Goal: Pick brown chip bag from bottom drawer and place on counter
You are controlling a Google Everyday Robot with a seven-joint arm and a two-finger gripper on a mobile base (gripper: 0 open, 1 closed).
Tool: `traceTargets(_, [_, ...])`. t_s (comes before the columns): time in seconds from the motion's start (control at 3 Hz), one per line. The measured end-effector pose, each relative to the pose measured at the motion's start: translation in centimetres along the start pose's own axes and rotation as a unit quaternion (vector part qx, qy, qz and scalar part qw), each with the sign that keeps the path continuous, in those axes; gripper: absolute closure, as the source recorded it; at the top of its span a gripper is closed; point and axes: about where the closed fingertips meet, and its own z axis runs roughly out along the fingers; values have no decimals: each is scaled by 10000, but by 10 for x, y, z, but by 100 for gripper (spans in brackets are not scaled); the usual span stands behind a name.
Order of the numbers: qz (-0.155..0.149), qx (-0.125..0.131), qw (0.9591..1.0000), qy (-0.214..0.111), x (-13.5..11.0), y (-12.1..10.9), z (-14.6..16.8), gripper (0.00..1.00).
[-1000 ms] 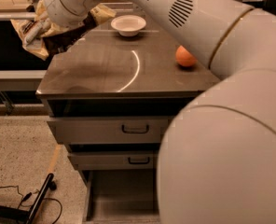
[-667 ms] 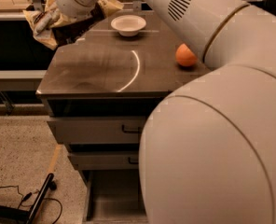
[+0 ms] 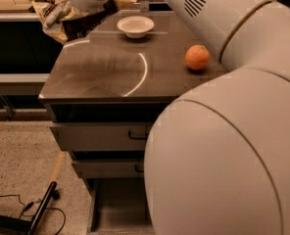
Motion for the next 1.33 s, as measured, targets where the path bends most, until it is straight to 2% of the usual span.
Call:
traceTargets(1.0, [-382,22,9991,-166,-12,-1,4,13])
traceTargets(1.33, [-467,30,9987,-217,-16,-2,5,0])
